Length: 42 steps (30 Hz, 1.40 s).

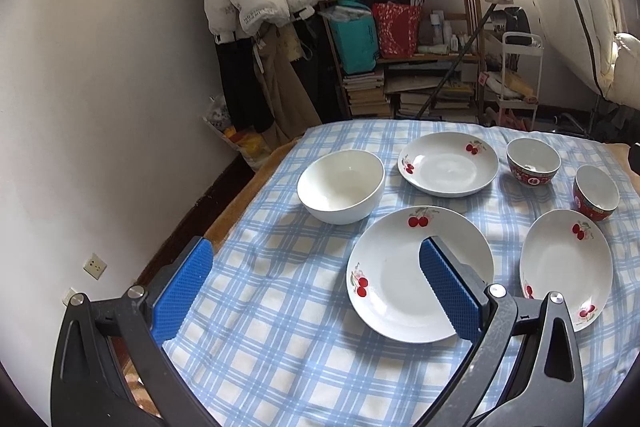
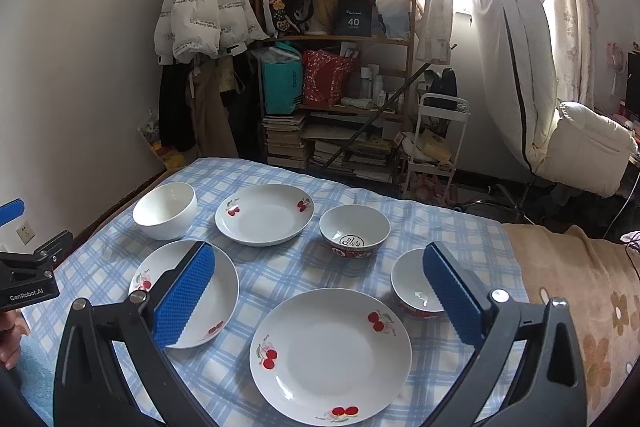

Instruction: Organize plates and bowls

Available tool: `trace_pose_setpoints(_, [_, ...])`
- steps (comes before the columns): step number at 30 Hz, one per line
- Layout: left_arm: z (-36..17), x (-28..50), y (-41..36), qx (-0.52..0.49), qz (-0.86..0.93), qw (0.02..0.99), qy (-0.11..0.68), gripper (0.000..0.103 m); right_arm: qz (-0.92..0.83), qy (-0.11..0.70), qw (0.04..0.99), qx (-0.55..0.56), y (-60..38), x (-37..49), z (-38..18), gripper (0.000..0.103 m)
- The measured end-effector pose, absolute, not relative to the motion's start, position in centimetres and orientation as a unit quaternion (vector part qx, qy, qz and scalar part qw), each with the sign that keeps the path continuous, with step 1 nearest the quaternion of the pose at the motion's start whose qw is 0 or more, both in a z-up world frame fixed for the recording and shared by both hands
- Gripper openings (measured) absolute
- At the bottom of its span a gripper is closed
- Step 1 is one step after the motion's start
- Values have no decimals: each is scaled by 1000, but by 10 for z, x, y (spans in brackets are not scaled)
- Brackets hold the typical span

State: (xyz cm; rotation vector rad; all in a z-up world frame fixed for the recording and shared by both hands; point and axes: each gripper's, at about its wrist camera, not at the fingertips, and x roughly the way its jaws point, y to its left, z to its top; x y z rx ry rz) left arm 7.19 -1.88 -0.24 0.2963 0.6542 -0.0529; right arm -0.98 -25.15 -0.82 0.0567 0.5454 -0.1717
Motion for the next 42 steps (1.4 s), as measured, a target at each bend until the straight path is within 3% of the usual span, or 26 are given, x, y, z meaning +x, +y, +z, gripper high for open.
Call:
trace_pose_setpoints(11, [-11,123,-22,165,-36,914,369,102,-57,282,958,18,-231,44,-7,103])
trace_pose_setpoints(19, [-45,165,-3,125,-30,894,429,102,-22,305,951,35,-219,90,-18,101])
trace_pose_setpoints(21, [-55,174,2,114,-28,889,443,102,-11,310,950,39,-215,96,-25,94])
trace_pose_setpoints(29, [-93,199,6,98,-27,863,494,102,2,361,932,34,-202,128,-60,84])
trace_pose_setpoints(36, [-124,215,1,105,-26,840,531,102,23,421,906,31,-199,148,-101,58])
trace_pose_setpoints(40, [-139,219,0,109,-23,828,549,101,32,448,892,50,-201,156,-122,50])
trace_pose_setpoints(42, [-146,221,-1,111,-24,823,556,101,39,459,886,63,-204,161,-132,40])
